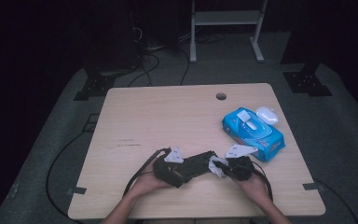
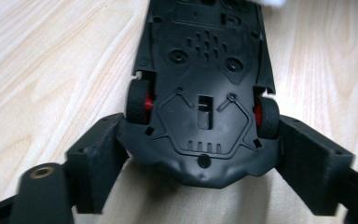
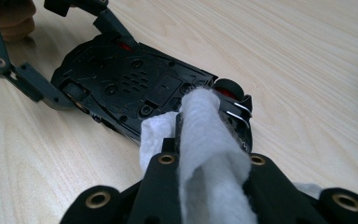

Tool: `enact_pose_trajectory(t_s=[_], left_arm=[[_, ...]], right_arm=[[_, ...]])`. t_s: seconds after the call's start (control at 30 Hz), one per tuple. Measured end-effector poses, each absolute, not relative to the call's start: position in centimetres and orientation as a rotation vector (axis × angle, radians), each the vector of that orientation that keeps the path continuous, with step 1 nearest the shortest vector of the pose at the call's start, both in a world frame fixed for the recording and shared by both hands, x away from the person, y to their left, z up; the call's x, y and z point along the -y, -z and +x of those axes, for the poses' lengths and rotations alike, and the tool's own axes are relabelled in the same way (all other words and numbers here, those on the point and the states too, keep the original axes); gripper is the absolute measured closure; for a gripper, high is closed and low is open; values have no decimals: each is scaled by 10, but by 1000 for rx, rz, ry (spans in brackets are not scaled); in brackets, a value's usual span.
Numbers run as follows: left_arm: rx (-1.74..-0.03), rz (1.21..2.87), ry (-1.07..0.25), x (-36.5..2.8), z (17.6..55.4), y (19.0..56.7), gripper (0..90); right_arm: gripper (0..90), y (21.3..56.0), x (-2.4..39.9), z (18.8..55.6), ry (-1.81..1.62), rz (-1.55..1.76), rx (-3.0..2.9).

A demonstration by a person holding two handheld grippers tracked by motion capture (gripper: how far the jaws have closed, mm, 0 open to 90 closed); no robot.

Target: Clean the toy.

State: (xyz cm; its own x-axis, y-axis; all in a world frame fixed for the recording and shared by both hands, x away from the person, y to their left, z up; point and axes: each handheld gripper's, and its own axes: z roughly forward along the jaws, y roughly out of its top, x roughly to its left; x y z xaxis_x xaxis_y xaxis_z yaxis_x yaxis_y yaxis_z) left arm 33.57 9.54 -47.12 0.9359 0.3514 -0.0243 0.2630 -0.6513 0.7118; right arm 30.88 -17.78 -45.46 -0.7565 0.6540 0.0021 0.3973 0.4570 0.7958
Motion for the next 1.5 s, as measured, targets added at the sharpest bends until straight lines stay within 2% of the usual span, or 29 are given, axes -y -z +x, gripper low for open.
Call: enact_pose_trajectory(t_s=[0.1,0.33,0.5,0.6,0.73,0.9,1.07,1.13,1.27,1.3,1.4,1.5], left_arm=[[-446,2297,-114,-99,337,470,185],[-588,2192,116,-109,351,470,177],[-622,2193,153,-107,354,472,187],[-646,2174,186,-105,356,475,236],[-644,2175,205,-102,358,475,258],[-648,2184,150,-97,353,474,263],[-613,2198,44,-92,347,471,266],[-586,2214,-38,-89,341,470,266],[-550,2234,-94,-88,337,467,268],[-521,2249,-136,-87,334,466,268],[-514,2242,-155,-86,331,466,267],[-474,2250,-221,-85,326,466,267]], right_arm=[[830,455,178,308,-1198,893,-2410],[834,456,177,302,-1176,824,-2401],[839,457,179,298,-1193,802,-2400],[842,459,179,294,-1185,775,-2382],[845,460,181,290,-1196,745,-2385],[845,460,183,289,-1208,731,-2393],[843,459,185,289,-1229,745,-2408],[840,457,188,293,-1231,760,-2427],[829,450,196,300,-1235,814,-2381],[807,449,199,302,-1245,831,-2376],[740,449,206,309,-1276,880,-2399],[617,448,212,318,-1293,935,-2435]])
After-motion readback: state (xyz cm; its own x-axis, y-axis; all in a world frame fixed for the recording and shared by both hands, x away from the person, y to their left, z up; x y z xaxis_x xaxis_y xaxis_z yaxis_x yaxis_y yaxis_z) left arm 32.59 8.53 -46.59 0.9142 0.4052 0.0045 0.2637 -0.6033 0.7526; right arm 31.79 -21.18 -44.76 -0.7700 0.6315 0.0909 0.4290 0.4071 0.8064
